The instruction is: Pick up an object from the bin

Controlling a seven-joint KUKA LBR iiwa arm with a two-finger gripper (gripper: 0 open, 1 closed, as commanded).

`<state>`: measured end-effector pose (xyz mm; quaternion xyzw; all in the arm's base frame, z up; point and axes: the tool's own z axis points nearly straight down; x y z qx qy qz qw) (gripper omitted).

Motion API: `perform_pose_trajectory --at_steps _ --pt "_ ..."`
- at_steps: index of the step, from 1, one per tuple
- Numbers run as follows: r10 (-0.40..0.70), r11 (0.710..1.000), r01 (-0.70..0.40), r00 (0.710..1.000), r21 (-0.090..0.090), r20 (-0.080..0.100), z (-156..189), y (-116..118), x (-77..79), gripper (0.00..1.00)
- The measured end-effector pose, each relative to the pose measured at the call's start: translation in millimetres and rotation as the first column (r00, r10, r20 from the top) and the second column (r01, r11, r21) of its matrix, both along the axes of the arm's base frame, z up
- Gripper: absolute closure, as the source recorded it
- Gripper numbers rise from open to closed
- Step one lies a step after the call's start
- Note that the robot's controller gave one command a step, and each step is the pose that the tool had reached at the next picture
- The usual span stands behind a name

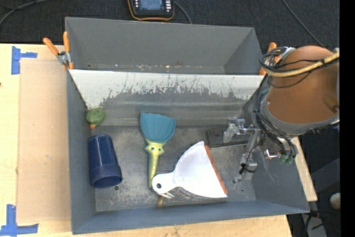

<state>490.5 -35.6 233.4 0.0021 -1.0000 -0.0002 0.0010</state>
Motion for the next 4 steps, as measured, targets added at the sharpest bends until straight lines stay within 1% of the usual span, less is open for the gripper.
perform_pose_trajectory --at_steps 1,2,3,4 --pt "0.000 1.000 0.000 1.000 0.000 0.000 0.0 0.0 0.0 0.00" --pt "-0.318 0.948 0.318 0.948 -0.001 -0.003 -32.8 30.7 10.9 0.00" --pt "-0.132 0.991 0.132 0.991 0.000 -0.001 -33.3 25.4 14.0 0.00" --pt "-0.100 0.995 0.100 0.995 -0.001 -0.001 -40.7 31.6 8.2 0.00"
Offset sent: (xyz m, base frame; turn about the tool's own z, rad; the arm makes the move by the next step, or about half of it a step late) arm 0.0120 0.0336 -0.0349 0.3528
